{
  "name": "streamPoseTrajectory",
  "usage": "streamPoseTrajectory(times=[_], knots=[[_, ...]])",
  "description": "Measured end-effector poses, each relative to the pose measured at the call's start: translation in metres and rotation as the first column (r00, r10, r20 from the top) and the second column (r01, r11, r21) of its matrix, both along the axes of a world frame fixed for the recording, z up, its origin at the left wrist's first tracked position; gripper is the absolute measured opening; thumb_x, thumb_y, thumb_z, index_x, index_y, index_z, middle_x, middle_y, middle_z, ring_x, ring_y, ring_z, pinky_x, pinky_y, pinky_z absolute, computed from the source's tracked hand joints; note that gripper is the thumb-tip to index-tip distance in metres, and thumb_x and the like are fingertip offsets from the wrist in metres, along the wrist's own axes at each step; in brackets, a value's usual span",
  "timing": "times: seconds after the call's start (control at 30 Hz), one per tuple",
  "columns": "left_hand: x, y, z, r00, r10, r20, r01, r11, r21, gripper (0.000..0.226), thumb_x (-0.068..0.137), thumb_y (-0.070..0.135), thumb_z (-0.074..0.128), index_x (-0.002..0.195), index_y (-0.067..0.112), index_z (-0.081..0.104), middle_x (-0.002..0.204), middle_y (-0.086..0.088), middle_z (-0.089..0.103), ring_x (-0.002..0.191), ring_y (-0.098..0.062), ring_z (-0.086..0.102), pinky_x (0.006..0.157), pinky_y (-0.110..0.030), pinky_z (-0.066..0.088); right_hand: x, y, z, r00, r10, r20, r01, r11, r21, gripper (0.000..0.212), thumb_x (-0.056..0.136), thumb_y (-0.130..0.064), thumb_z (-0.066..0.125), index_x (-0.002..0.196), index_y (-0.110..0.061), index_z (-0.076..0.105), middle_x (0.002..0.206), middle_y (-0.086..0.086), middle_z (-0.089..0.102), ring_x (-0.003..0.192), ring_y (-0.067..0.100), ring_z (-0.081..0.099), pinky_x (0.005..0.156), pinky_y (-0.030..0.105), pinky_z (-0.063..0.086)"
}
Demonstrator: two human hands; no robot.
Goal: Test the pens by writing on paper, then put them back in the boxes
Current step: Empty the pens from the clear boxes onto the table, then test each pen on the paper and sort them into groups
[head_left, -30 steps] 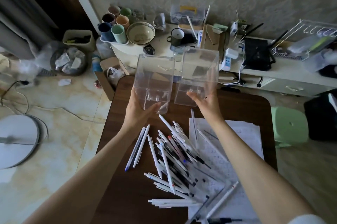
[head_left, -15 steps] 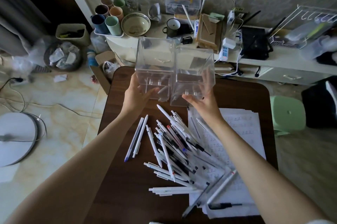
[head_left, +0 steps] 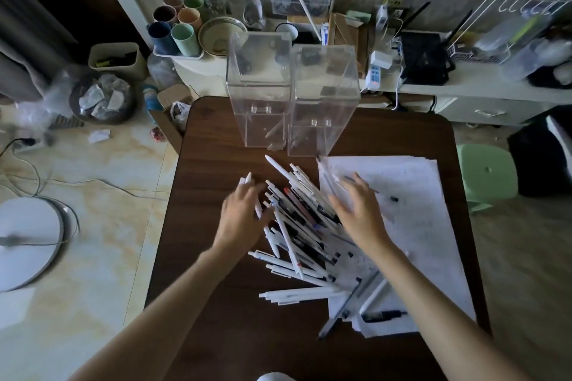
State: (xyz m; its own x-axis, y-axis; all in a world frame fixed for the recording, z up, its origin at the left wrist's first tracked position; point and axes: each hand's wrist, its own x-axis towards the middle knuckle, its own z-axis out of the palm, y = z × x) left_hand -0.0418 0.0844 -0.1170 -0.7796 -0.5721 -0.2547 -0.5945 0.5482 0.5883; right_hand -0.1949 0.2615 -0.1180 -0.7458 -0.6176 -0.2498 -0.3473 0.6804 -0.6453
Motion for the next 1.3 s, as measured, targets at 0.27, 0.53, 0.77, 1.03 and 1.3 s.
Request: streamPoseTrajectory(times=[0.27,0.53,0.77,1.03,1.3], knots=[[0.024,0.06,-0.044,0.943,-0.333,0.025,0.329,0.913,-0.243,0.07,0.087,0.068,0.01,0.149,0.036,0.006,0.157,0.006,-0.008,0.142,-0.013,-0.015,0.117,-0.042,-0.001,0.048,0.052,-0.04,0.925,0.092,-0.369,0.015,0.961,0.276,0.075,0.09,-0.062,0.005,0.147,-0.02,0.029,0.159,0.009,0.01,0.145,0.03,0.011,0.115,0.051,0.014],[0.015,0.068,-0.058,0.97,-0.228,-0.089,0.174,0.899,-0.403,0.079,0.083,0.069,0.005,0.149,0.027,0.012,0.157,-0.004,0.005,0.144,-0.018,-0.002,0.114,-0.038,-0.001,0.046,0.037,-0.043,0.955,0.082,-0.285,-0.075,0.996,0.038,0.06,0.099,-0.049,0.025,0.15,-0.019,0.021,0.159,0.003,0.01,0.147,0.018,0.007,0.119,0.043,0.011],[0.059,0.112,-0.035,0.887,-0.414,-0.205,0.28,0.835,-0.473,0.074,0.086,0.065,0.01,0.143,0.025,0.034,0.155,-0.003,0.019,0.144,-0.016,0.004,0.115,-0.036,0.005,0.041,0.111,-0.009,0.985,0.025,-0.173,-0.079,0.947,-0.312,0.032,0.101,-0.013,0.038,0.13,-0.011,0.053,0.144,0.001,0.041,0.135,0.003,0.03,0.099,0.01,0.023],[0.051,0.2,-0.033,0.813,-0.557,-0.167,0.4,0.744,-0.535,0.055,0.094,0.056,0.032,0.14,0.026,0.039,0.154,0.0,0.023,0.144,-0.017,0.008,0.117,-0.043,0.005,0.043,0.196,-0.034,0.919,-0.057,-0.39,0.008,0.992,-0.126,0.03,0.098,-0.01,0.045,0.124,-0.004,0.057,0.138,0.01,0.047,0.132,0.02,0.039,0.096,0.014,0.023],[-0.003,0.233,-0.054,0.846,-0.528,0.078,0.466,0.659,-0.59,0.046,0.099,0.046,0.027,0.143,0.033,0.03,0.157,0.004,0.012,0.144,-0.021,0.006,0.114,-0.047,0.001,0.048,0.205,-0.056,0.892,-0.051,-0.45,0.092,0.993,0.069,0.055,0.102,-0.036,0.03,0.148,-0.008,0.021,0.156,0.012,0.021,0.144,0.023,0.019,0.114,0.032,0.017]])
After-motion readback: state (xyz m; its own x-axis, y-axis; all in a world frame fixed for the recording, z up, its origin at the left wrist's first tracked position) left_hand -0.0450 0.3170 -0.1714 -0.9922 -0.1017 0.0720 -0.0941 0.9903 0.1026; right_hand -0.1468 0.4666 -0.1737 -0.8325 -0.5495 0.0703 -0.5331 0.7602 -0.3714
